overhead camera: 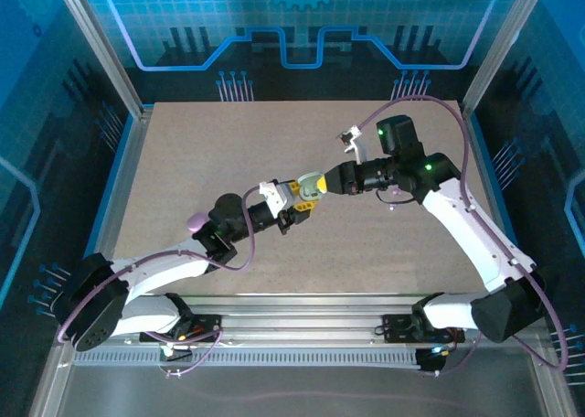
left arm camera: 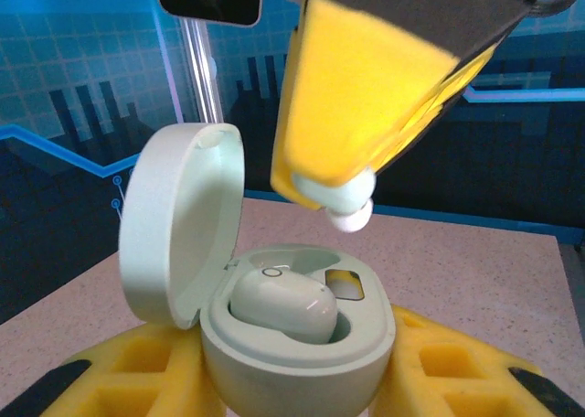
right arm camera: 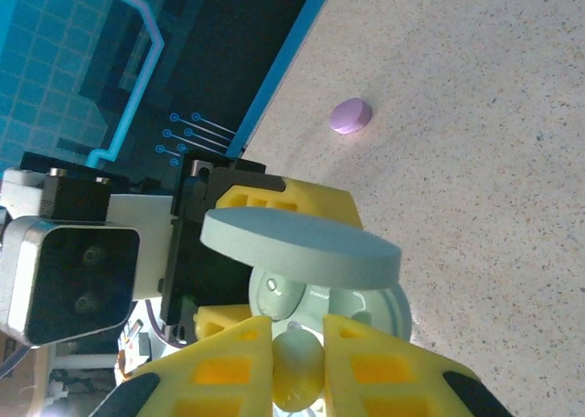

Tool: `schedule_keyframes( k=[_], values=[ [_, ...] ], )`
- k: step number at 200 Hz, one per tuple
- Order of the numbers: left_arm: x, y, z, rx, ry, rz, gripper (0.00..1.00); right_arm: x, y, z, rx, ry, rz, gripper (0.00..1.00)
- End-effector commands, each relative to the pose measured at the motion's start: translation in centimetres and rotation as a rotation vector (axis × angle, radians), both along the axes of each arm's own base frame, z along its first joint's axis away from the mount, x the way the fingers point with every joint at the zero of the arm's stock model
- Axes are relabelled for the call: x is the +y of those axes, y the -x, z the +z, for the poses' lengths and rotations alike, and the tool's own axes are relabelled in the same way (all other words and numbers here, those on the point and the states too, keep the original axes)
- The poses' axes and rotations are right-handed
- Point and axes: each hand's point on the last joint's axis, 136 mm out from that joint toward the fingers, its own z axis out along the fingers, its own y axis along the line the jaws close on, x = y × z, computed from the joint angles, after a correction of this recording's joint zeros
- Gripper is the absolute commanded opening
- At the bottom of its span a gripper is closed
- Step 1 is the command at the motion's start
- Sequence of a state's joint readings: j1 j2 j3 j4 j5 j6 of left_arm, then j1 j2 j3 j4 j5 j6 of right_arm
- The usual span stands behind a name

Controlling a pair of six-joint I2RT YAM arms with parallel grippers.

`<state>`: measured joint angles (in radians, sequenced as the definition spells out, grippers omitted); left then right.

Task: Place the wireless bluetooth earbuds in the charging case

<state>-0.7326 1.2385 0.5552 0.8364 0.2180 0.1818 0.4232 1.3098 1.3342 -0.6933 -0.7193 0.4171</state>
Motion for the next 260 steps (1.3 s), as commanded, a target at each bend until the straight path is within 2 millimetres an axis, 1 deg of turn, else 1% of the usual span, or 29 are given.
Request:
schedule_keyframes(
  k=[1,44,97,124,141,170,191,206,260],
  values=[
    [-0.8,0.6,2.2,-0.029,0.048,-0.054,0.37,0.3,-0.2,-0.3,0.002,-0.015,0.019,0.17],
    [-0.8,0.8,2.2,-0.026,0.044,-0.065,0.37,0.5,-0.5,-0.2,-0.004,-0.026,0.010,0.17],
    [-0.8,0.8,2.5,-0.028,0.060,-0.062,0.37,0.4,-0.4,-1.6,0.038,0.007,0.012,0.17],
    [-0.8,0.8,2.6,-0.027,0.065,-0.065,0.37,0.5,-0.3,-1.7,0.046,0.002,0.022,0.17],
    [-0.8,0.8,2.5,-0.027,0.067,-0.061,0.37,0.4,-0.3,-2.1,0.056,0.021,0.019,0.18],
    [-0.7,0.8,2.7,-0.030,0.071,-0.060,0.37,0.2,-0.2,-3.1,0.082,0.057,0.021,0.20],
    [-0.7,0.8,2.7,-0.030,0.071,-0.061,0.37,0.1,-0.4,-3.3,0.085,0.068,0.009,0.22],
    [-0.7,0.8,2.6,-0.028,0.071,-0.062,0.37,0.1,-0.5,-3.4,0.087,0.072,0.004,0.22],
    [-0.6,0.9,2.7,-0.030,0.071,-0.063,0.37,-0.1,-0.8,-3.2,0.077,0.090,-0.018,0.29]
  ],
)
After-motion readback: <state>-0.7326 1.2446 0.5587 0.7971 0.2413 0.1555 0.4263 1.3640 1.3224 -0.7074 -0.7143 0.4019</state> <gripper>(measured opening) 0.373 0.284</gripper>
